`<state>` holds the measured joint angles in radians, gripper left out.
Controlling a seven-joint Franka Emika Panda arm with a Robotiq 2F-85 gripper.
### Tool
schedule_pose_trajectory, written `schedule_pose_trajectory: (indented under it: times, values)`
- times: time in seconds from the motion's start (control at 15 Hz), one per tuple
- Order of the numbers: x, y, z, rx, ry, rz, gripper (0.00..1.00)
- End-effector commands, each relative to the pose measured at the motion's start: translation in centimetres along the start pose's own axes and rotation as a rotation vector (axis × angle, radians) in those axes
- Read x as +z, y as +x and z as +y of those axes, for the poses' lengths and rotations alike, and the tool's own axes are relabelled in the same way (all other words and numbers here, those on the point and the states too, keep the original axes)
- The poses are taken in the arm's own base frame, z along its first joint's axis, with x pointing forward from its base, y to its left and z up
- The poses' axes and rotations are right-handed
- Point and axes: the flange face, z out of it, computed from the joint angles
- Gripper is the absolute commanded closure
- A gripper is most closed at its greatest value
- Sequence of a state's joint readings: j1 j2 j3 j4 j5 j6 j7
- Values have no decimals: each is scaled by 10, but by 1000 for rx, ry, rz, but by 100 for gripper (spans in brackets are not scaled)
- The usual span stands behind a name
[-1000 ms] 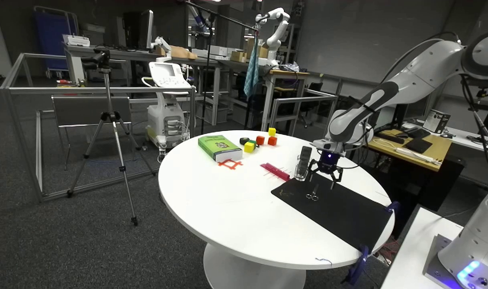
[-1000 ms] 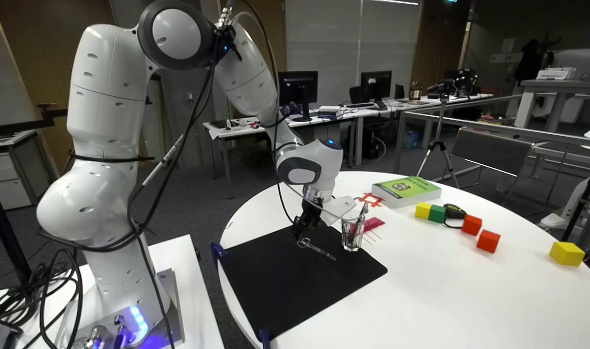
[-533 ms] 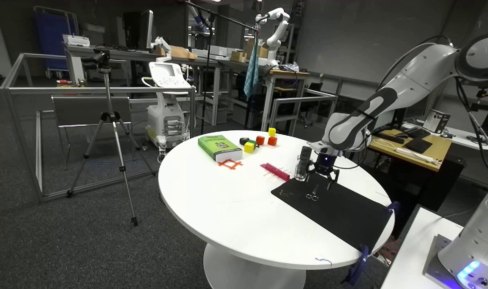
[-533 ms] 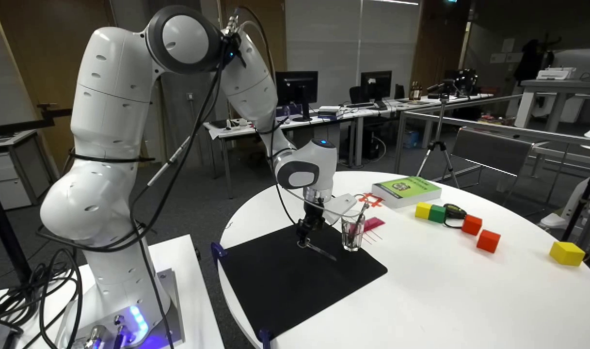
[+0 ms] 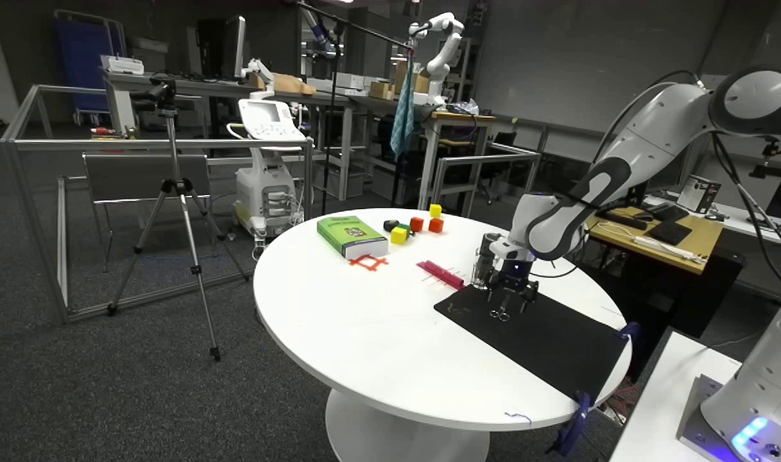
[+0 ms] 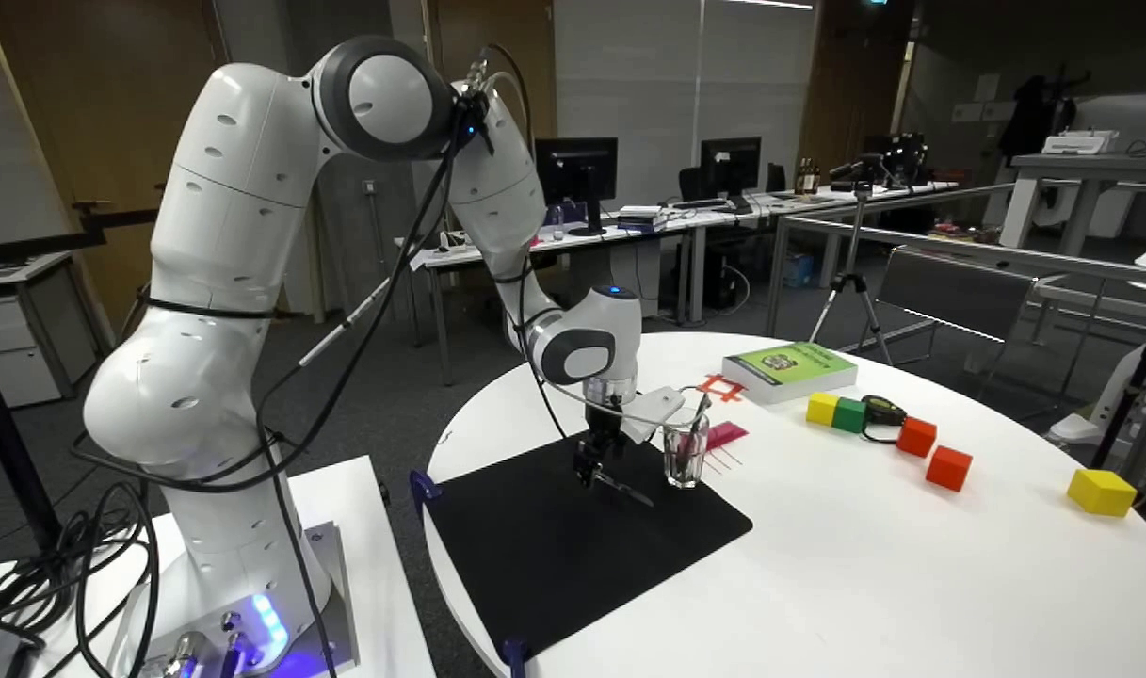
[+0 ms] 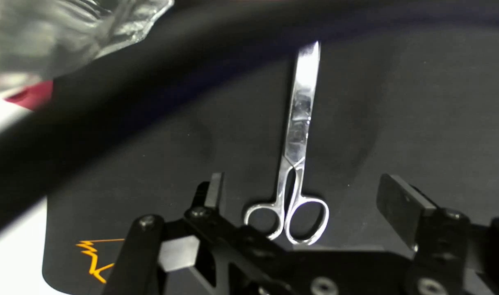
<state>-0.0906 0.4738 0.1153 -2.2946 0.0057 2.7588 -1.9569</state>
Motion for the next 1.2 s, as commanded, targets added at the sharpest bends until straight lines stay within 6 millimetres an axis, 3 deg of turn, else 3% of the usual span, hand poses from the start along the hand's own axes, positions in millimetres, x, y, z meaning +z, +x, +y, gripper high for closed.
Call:
schedule_pose_trajectory:
  times: [0.0,0.8,0.87,1.13]
  values:
    - [1,-1,7,2,-15,-35,0]
    - [14,-1,10,6,7,-42,0]
    - [14,-1,11,6,7,-44,21]
    - [12,-1,13,1,5,-49,51]
